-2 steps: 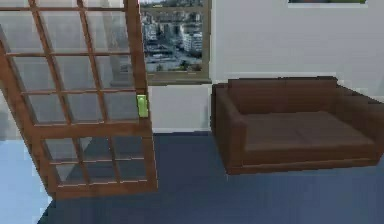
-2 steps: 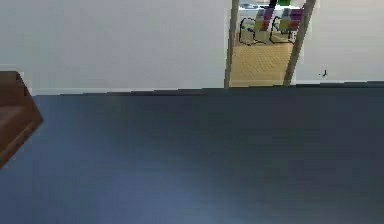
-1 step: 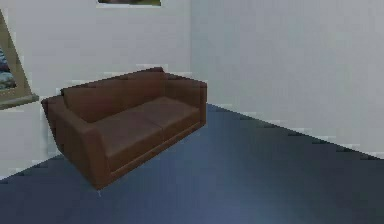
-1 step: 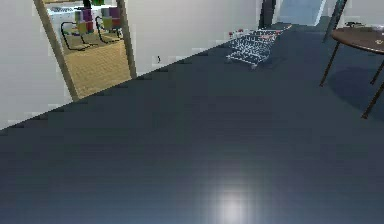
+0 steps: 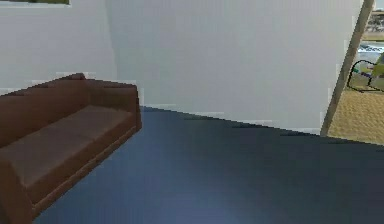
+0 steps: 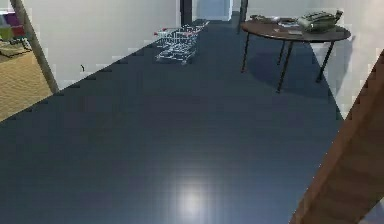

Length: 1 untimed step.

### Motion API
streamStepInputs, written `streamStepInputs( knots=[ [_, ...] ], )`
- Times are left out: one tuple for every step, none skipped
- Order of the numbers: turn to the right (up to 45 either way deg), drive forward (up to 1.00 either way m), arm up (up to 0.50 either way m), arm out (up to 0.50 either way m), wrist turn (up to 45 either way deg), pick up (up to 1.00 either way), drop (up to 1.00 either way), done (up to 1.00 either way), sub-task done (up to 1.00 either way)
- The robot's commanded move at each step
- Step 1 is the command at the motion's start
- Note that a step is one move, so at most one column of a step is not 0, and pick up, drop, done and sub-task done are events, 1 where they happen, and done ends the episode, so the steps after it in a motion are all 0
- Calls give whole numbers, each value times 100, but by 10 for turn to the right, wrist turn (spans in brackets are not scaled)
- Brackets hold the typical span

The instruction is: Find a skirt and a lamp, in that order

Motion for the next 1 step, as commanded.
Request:
streamStepInputs(
  knots=[
    [0, 15, 0, 0, 0, 0, 0, 0, 0]
  ],
)
